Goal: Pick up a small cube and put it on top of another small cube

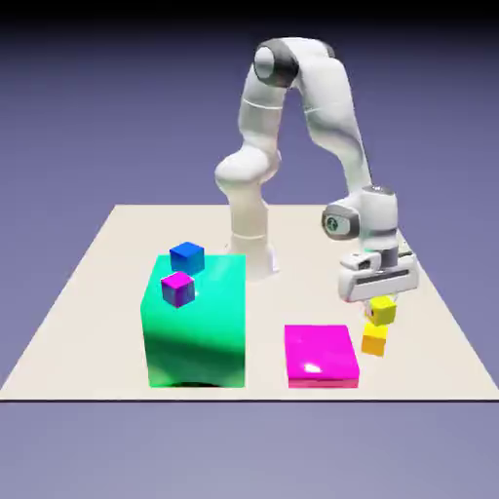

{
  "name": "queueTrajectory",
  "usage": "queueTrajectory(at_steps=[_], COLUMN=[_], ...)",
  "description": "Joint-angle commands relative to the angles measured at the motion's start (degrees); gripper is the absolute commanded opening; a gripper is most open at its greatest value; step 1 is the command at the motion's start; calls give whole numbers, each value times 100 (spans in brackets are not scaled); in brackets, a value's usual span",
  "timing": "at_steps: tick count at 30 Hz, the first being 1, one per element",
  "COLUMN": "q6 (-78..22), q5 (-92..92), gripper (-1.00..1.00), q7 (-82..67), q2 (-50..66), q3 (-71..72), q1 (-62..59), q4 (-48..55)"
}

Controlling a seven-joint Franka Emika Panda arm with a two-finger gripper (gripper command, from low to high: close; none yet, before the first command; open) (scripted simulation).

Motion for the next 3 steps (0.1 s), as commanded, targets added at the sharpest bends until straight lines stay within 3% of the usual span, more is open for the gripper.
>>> queueTrajectory(at_steps=[1,3], q6=[-2,-161], q5=[5,-117], gripper=[100,100], q7=[-5,77], q2=[0,-207], q3=[0,-143], q1=[0,129], q4=[0,-47])
